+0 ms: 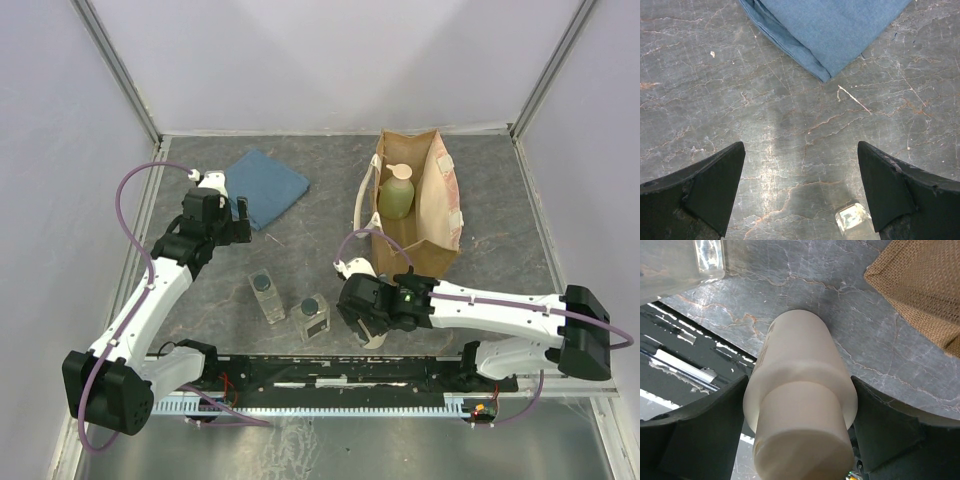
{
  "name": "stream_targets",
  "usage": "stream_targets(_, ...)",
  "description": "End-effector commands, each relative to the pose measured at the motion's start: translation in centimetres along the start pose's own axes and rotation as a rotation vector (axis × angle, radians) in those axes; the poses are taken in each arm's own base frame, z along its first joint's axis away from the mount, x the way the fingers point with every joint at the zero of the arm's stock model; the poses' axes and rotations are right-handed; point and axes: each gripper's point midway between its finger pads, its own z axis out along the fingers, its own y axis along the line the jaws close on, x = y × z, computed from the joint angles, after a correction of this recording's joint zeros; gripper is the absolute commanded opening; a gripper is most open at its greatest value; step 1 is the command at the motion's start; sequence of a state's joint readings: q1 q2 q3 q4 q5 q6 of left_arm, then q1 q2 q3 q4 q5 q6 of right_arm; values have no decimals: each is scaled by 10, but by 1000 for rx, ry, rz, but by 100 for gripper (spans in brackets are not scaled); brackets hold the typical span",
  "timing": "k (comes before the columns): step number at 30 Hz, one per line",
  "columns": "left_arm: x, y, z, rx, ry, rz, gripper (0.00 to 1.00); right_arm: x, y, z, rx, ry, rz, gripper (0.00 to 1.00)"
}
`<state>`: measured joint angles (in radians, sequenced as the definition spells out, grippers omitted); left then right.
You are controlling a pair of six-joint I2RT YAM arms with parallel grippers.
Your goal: Place the personal care products into the canvas bag
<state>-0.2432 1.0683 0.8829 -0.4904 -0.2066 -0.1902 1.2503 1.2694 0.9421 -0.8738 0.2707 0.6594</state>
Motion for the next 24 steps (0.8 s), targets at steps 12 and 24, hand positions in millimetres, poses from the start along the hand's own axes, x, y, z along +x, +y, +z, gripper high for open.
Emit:
stream_targets(12,-14,-4,-1,19,-52,-43,100,-27,-12,-29,51,-129,28,16)
stream_targets(24,-14,-5,0,23,-50,-41,100,-128,-12,-169,-90,-515,19,0)
